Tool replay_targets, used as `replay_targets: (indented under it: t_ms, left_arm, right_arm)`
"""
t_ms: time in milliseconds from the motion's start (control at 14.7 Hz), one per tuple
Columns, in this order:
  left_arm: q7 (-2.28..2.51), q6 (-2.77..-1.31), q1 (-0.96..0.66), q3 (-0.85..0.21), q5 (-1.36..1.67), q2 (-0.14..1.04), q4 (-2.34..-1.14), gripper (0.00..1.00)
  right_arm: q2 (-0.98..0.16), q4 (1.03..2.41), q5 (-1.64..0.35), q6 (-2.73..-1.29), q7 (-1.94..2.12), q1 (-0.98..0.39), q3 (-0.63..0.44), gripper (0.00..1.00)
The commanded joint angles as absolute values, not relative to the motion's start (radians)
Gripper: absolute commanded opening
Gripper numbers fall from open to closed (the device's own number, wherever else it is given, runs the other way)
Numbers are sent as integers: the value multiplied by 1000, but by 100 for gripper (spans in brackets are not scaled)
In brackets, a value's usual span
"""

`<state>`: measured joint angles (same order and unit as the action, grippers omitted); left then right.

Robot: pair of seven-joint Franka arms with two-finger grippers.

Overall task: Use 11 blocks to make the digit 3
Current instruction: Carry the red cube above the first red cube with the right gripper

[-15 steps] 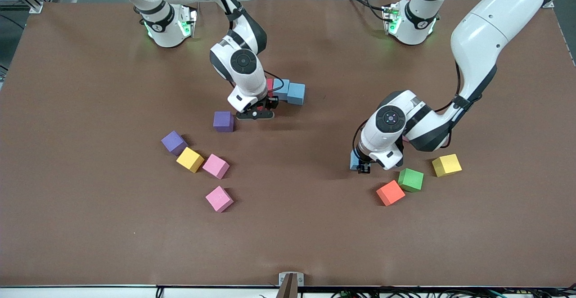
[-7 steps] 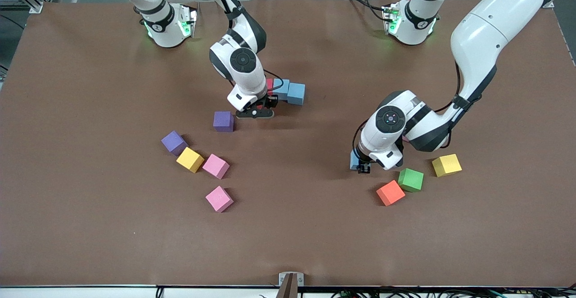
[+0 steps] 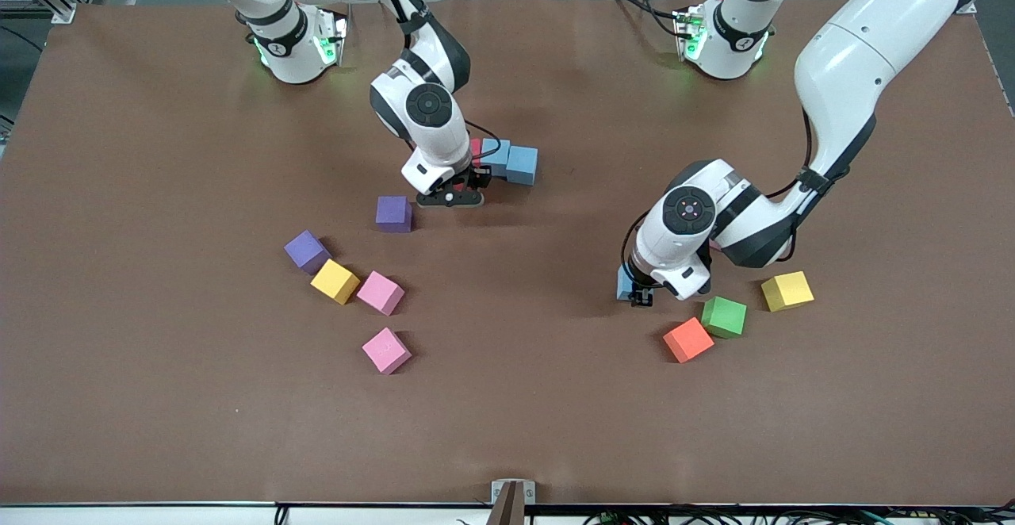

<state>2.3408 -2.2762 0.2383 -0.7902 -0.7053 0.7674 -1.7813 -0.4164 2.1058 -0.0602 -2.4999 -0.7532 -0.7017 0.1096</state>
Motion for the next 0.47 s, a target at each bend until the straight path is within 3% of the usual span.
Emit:
replay_targets:
  t_ms: [0,407]
  left_arm:
    - [2322,-2275,229,-785,-703,779,-1759,55]
    - [2322,-2278,229,-785,-703,781,-1758,55]
  right_arm:
    - [-387,2155,-91,-2514,-738,-710,118,2]
    - [-362,2184,-91,-2505,-738,-709,118,2]
